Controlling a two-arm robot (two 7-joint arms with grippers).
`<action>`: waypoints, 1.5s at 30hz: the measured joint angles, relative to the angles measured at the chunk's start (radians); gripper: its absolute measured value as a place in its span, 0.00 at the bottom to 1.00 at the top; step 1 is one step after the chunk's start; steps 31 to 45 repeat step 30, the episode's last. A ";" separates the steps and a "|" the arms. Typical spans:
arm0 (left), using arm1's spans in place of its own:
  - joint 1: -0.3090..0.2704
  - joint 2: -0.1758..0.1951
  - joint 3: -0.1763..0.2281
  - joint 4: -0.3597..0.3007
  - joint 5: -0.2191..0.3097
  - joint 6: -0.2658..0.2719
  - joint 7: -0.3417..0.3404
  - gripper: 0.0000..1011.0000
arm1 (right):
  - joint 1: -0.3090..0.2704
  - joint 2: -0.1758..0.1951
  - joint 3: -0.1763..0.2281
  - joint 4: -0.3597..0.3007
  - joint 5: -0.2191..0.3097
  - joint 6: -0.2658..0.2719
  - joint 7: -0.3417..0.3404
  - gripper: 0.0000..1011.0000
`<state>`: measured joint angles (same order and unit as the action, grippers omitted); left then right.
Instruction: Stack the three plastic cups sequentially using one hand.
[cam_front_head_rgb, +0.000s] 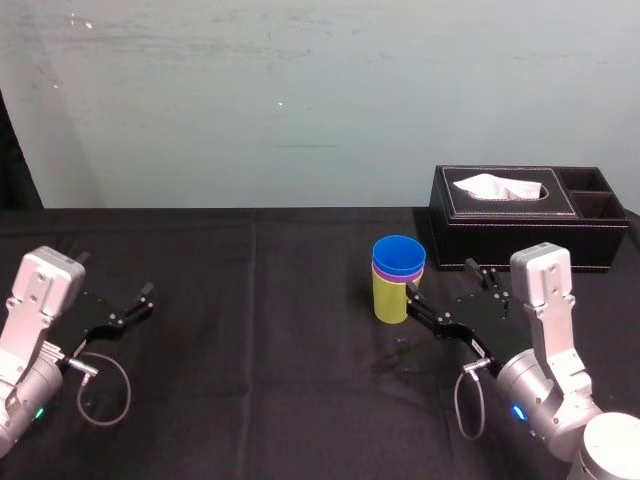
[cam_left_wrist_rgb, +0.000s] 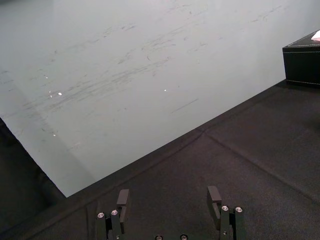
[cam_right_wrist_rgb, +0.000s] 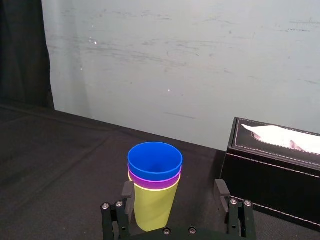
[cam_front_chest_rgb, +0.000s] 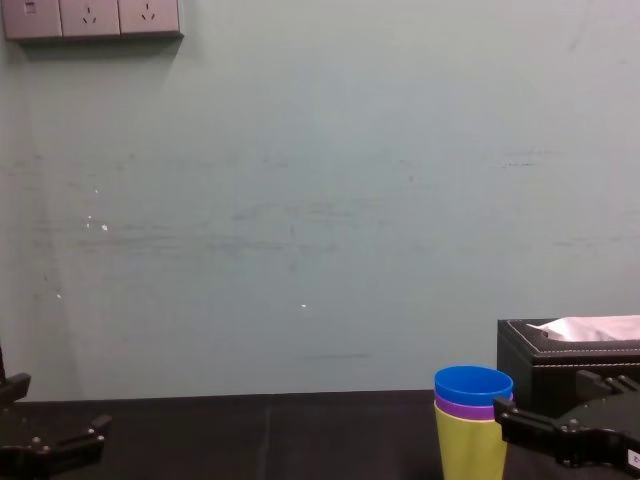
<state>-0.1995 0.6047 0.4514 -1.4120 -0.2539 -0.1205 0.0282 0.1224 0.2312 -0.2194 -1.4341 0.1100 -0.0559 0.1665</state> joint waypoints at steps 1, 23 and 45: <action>0.000 0.000 0.000 0.000 0.000 0.000 0.000 0.99 | 0.000 0.000 0.000 0.000 0.000 0.000 0.000 0.99; 0.000 0.000 0.000 0.000 0.000 0.000 0.000 0.99 | 0.000 0.001 0.000 0.000 0.002 0.002 0.001 0.99; 0.000 0.000 0.000 0.000 0.000 0.000 0.000 0.99 | 0.000 0.001 0.000 0.000 0.002 0.002 0.001 0.99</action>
